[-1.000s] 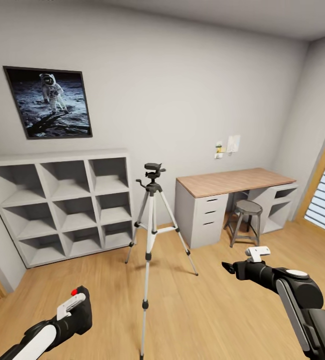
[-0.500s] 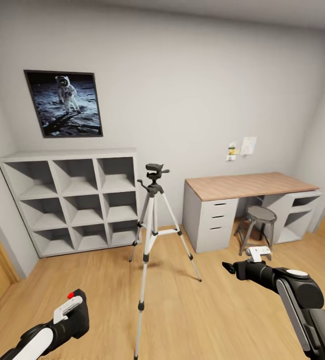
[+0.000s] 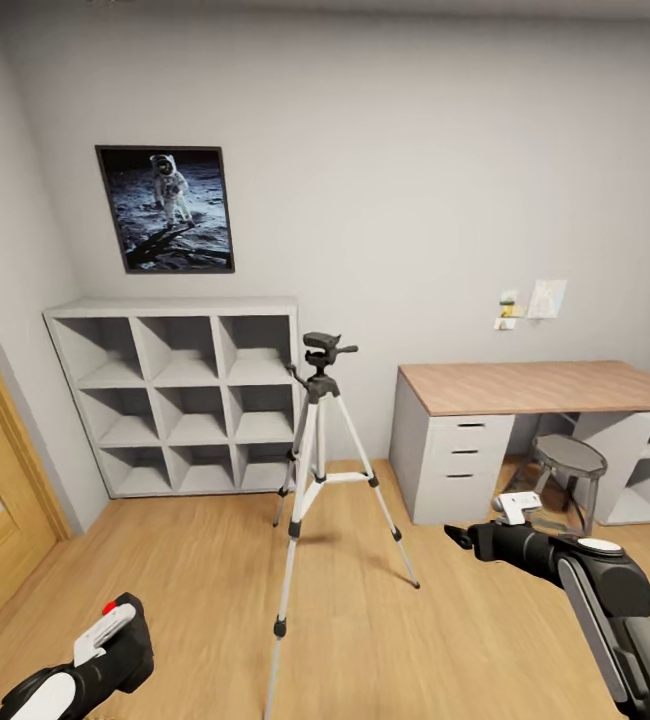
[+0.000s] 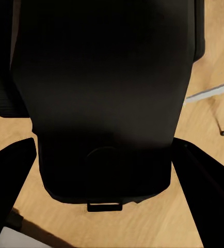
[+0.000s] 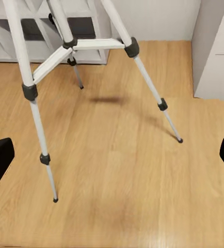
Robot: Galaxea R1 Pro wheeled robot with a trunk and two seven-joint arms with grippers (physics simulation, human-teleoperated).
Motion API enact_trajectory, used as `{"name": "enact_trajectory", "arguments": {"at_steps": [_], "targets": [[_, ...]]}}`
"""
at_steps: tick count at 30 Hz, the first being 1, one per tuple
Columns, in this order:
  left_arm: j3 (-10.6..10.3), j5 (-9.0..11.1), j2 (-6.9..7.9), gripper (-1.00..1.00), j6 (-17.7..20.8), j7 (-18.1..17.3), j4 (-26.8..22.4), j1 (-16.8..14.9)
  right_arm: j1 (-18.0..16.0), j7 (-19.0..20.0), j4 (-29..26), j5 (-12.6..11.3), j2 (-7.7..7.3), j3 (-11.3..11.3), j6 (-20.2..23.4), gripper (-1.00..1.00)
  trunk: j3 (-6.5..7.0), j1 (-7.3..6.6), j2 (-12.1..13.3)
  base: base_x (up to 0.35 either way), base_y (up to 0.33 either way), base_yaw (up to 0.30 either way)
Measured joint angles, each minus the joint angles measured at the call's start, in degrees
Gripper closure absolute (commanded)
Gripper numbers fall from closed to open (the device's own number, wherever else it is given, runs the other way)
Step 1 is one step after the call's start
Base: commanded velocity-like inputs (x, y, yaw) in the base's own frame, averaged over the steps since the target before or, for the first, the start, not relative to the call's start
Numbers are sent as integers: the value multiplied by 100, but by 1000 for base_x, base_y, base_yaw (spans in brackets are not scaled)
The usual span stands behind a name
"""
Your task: Attach the digital camera to the camera tripod in the bedroom.
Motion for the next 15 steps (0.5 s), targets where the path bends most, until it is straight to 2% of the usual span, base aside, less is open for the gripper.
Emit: {"name": "enact_trajectory", "arguments": {"at_steps": [1, 6, 15], "targets": [[172, -12, 4, 100, 2, -8, -32, 92, 0, 160, 0, 3, -40, 0, -1, -100, 0, 0, 0, 178, -306, 278], [453, -7, 9, 100, -1, -21, -82, 238, 0, 452, 0, 10, -190, 15, -6, -100, 0, 0, 0, 176, -306, 278], [528, -4, 63, 100, -3, -19, -95, 302, 7, 528, 0, 10, -236, 86, -140, -100, 0, 0, 0, 173, -306, 278]]}}
